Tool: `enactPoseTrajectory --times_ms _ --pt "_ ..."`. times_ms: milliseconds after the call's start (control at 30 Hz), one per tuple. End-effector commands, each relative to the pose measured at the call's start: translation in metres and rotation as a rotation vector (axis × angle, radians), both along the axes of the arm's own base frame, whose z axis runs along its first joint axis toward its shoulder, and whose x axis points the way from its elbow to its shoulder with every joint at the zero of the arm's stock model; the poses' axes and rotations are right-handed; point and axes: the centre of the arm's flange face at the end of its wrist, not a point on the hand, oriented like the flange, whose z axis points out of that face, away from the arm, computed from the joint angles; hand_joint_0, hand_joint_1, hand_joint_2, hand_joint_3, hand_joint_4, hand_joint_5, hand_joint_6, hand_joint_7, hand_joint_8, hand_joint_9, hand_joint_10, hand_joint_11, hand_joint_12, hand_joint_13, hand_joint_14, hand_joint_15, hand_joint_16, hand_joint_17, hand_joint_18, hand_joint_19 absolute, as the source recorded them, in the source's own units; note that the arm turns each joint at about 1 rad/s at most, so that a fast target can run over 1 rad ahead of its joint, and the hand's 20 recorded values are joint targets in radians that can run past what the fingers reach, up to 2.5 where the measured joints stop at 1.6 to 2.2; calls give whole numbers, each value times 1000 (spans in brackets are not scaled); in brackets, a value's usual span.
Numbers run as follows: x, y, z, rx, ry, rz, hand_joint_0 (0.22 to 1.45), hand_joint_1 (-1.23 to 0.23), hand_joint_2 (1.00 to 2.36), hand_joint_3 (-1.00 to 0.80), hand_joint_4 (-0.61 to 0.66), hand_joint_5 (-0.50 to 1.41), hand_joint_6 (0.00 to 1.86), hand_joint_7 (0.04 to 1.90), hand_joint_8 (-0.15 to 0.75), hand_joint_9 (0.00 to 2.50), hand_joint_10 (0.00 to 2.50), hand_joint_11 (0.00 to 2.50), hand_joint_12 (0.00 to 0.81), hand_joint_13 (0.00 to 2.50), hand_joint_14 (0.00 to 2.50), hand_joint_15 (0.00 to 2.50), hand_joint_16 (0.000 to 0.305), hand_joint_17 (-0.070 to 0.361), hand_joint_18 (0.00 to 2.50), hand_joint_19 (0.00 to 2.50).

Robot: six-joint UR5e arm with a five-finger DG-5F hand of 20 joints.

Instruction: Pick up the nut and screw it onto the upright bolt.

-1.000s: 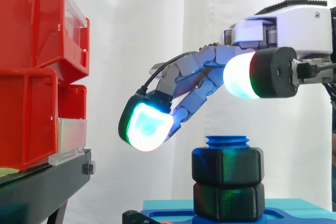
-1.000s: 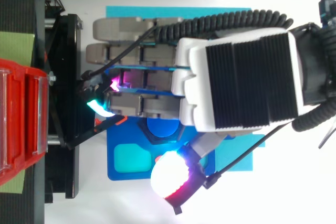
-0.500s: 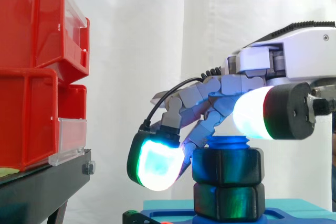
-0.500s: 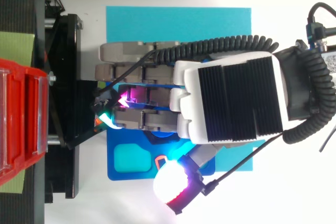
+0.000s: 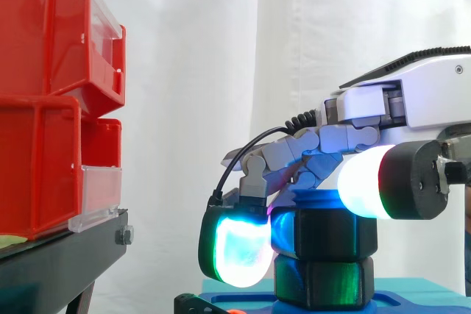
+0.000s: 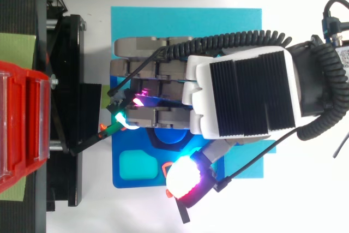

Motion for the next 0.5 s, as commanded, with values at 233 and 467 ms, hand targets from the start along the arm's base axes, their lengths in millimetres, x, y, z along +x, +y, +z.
enactPoseTrajectory --times_ms 233,467 --pt "1 -8 8 2 -15 16 503 -56 1000 -500 230 -25 503 1309 258 647 0 0 332 392 0 0 37 84 0 0" --pt "1 -14 10 3 -15 18 504 -57 1000 -500 224 -11 502 1361 263 673 0 0 329 418 0 0 37 83 18 0"
